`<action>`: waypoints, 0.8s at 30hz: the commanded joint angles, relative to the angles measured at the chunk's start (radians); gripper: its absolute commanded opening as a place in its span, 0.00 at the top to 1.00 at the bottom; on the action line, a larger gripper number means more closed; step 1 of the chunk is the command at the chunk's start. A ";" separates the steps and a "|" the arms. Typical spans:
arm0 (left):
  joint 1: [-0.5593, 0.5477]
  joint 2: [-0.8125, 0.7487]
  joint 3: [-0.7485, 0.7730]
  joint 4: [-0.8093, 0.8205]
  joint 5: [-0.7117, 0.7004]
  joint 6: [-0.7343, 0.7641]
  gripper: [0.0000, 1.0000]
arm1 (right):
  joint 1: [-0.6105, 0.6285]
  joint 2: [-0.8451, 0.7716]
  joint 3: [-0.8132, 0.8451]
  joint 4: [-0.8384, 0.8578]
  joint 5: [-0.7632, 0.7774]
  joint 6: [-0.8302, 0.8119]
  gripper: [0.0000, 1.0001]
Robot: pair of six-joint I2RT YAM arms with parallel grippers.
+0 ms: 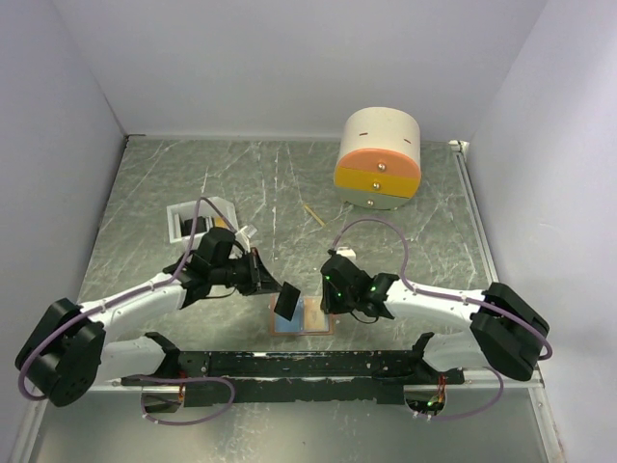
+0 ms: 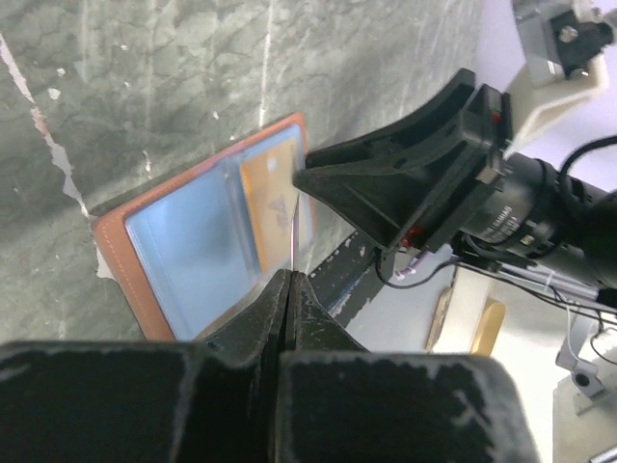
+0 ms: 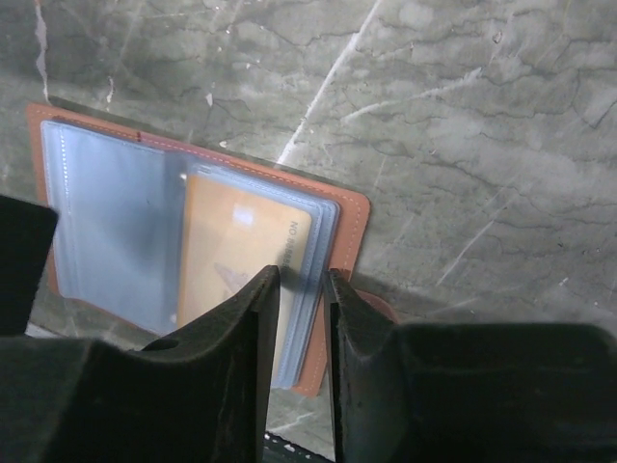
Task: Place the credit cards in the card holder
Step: Insert the credit card into the card holder.
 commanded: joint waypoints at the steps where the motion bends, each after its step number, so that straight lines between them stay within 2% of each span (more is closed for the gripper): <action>1: -0.032 0.047 0.002 0.065 -0.082 -0.005 0.93 | 0.002 0.004 -0.021 -0.003 0.019 0.004 0.76; 9: -0.077 0.131 -0.011 0.123 -0.109 -0.020 0.93 | 0.003 -0.003 -0.058 0.019 0.003 0.022 0.80; 17: -0.113 0.188 -0.016 0.152 -0.140 -0.029 0.93 | 0.002 -0.034 -0.081 0.040 -0.002 0.041 0.80; 24: -0.128 0.235 -0.066 0.251 -0.135 -0.061 0.93 | 0.003 -0.040 -0.097 0.054 -0.012 0.051 0.80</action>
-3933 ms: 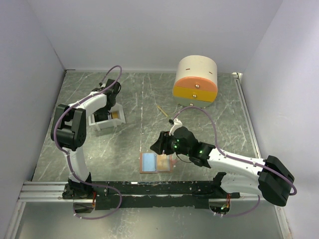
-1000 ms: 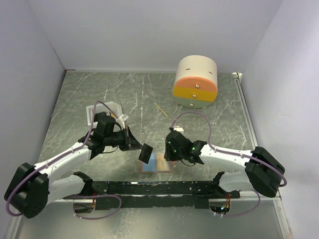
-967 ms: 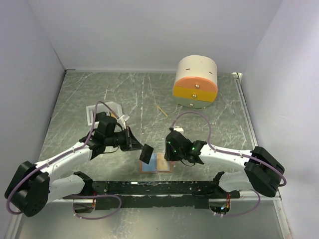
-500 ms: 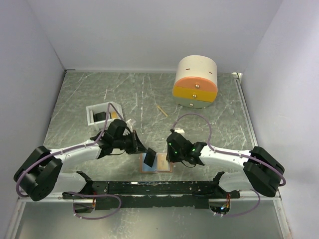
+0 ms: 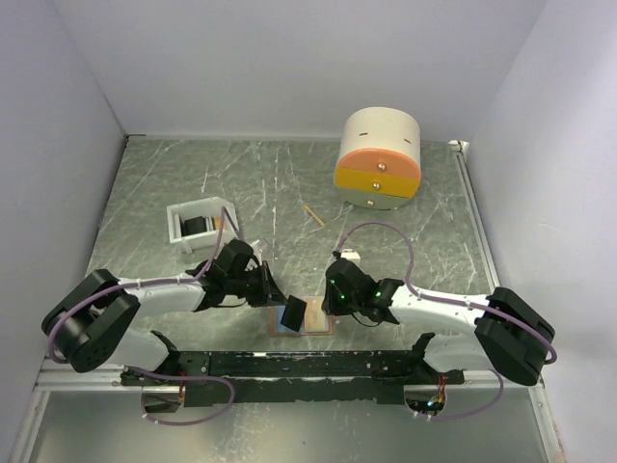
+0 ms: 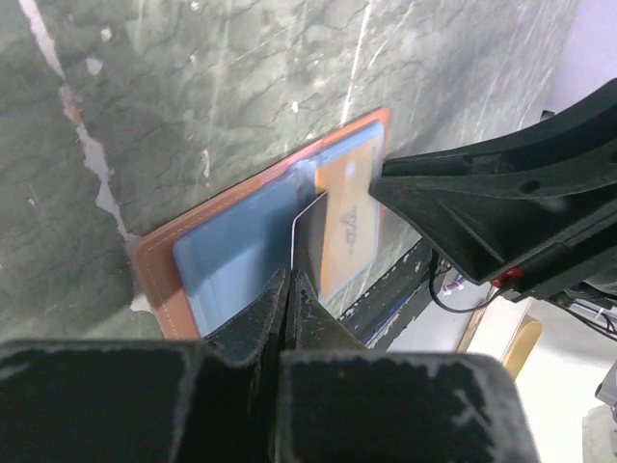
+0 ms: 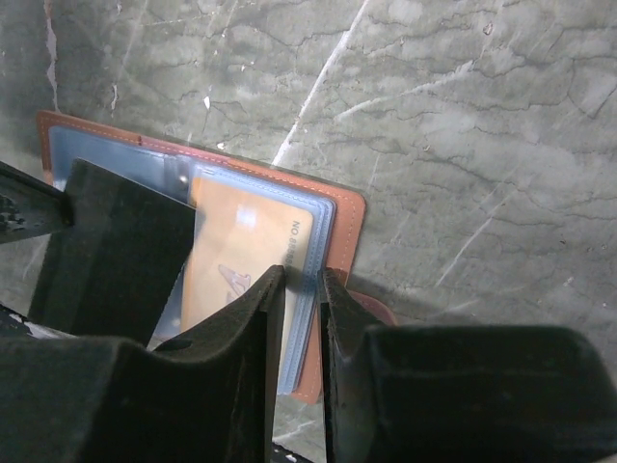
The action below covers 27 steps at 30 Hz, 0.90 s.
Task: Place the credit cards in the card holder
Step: Insert the credit card into the card holder.
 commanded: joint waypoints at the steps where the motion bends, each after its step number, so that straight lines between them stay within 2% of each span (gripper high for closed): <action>1: -0.017 0.026 -0.025 0.095 -0.021 -0.020 0.93 | 0.003 -0.002 -0.028 -0.021 -0.011 0.016 0.80; 14: -0.038 0.022 -0.057 0.122 -0.128 -0.071 0.93 | 0.005 -0.025 -0.062 0.018 -0.036 0.075 0.81; 27: -0.120 0.062 -0.027 0.136 -0.268 -0.113 0.93 | 0.004 -0.056 -0.115 0.057 -0.057 0.187 0.76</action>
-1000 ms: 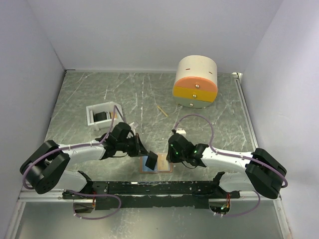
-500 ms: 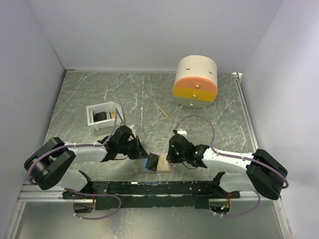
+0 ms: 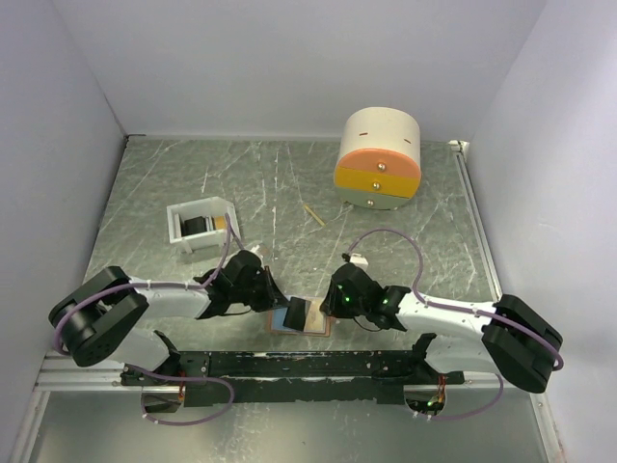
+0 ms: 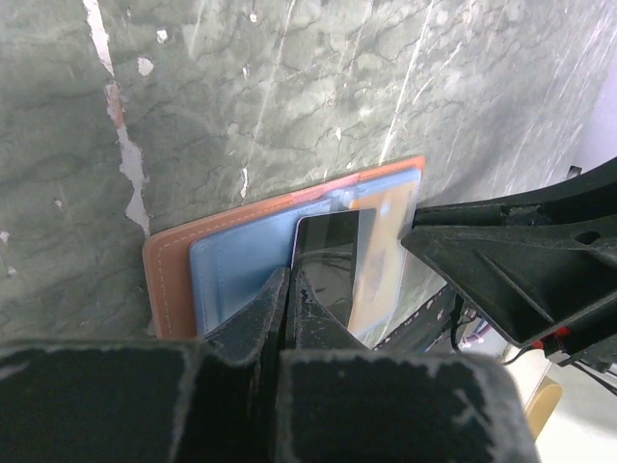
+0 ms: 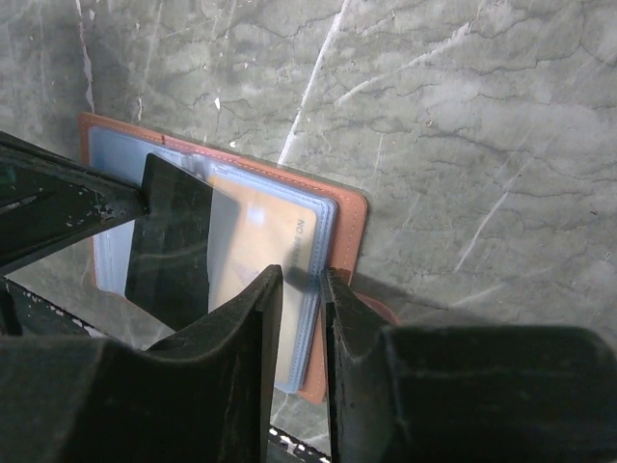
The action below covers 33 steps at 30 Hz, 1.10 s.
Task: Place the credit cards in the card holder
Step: Insert the credit card into the card holder.
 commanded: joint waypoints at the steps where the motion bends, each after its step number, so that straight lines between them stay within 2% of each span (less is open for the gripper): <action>1: -0.030 0.017 0.026 0.028 -0.088 -0.012 0.93 | 0.005 0.010 -0.028 -0.038 -0.038 0.052 0.76; 9: -0.051 0.058 0.039 0.020 -0.136 -0.022 0.93 | 0.005 -0.009 -0.039 -0.029 -0.037 0.068 0.75; 15: -0.074 0.017 0.018 0.015 -0.192 -0.064 0.93 | 0.006 -0.024 -0.049 -0.029 -0.034 0.081 0.75; 27: -0.132 0.061 0.011 0.084 -0.191 -0.137 0.93 | 0.005 -0.069 -0.075 -0.021 -0.023 0.124 0.76; 33: -0.141 0.011 0.011 0.033 -0.213 -0.147 0.93 | 0.005 -0.078 -0.080 -0.025 -0.013 0.128 0.76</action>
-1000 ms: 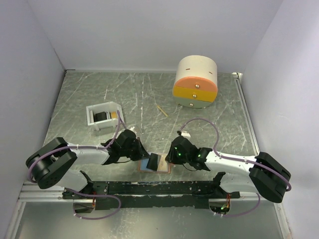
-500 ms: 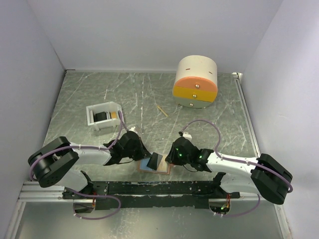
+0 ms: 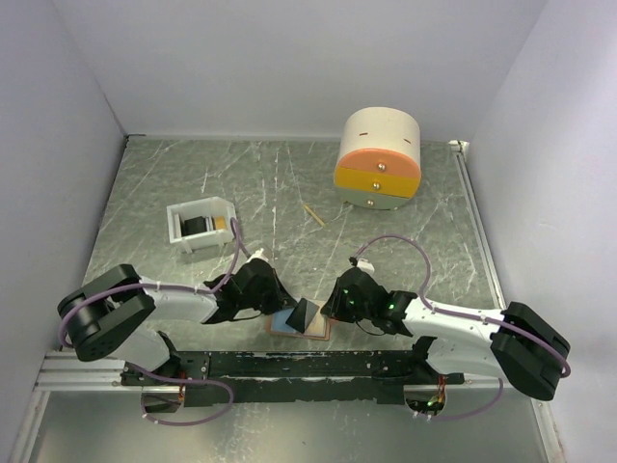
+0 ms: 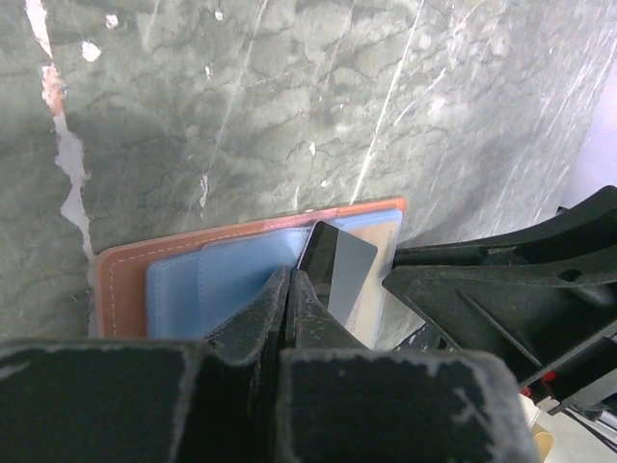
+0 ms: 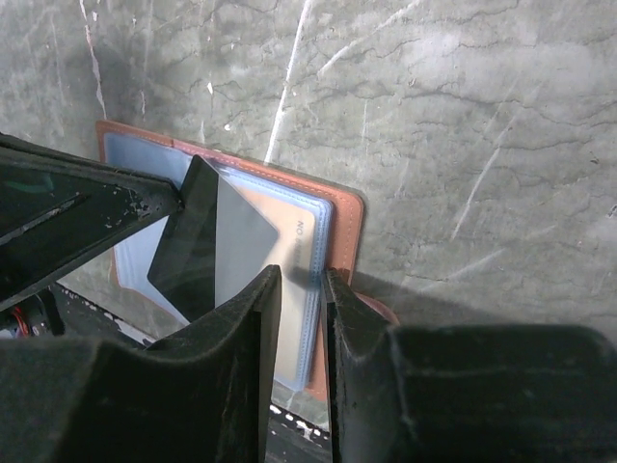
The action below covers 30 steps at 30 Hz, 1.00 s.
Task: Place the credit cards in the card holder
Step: Insert the credit card into the card holder.
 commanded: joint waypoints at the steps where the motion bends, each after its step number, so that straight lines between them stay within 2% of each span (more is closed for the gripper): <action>1: -0.016 -0.054 -0.016 -0.031 -0.032 -0.020 0.93 | 0.005 -0.013 -0.021 -0.039 0.005 0.015 0.76; 7: -0.016 -0.116 -0.036 -0.050 -0.012 -0.015 0.91 | 0.006 -0.007 -0.020 -0.031 -0.001 0.012 0.76; 10: -0.016 -0.112 -0.004 -0.096 0.017 0.020 0.68 | 0.004 -0.011 -0.021 -0.026 -0.005 0.011 0.76; 11: -0.016 -0.113 0.003 -0.105 0.027 0.028 0.64 | 0.005 -0.014 -0.021 -0.025 -0.005 0.009 0.76; 21: -0.016 -0.214 -0.016 -0.194 0.051 0.064 0.50 | 0.005 -0.044 -0.023 -0.032 0.002 0.004 0.76; 27: -0.016 -0.158 0.055 -0.317 0.038 0.127 0.48 | 0.005 -0.029 -0.023 -0.026 -0.010 -0.002 0.76; 30: -0.016 -0.128 0.051 -0.290 0.077 0.141 0.48 | 0.004 -0.029 -0.028 -0.022 -0.013 -0.002 0.76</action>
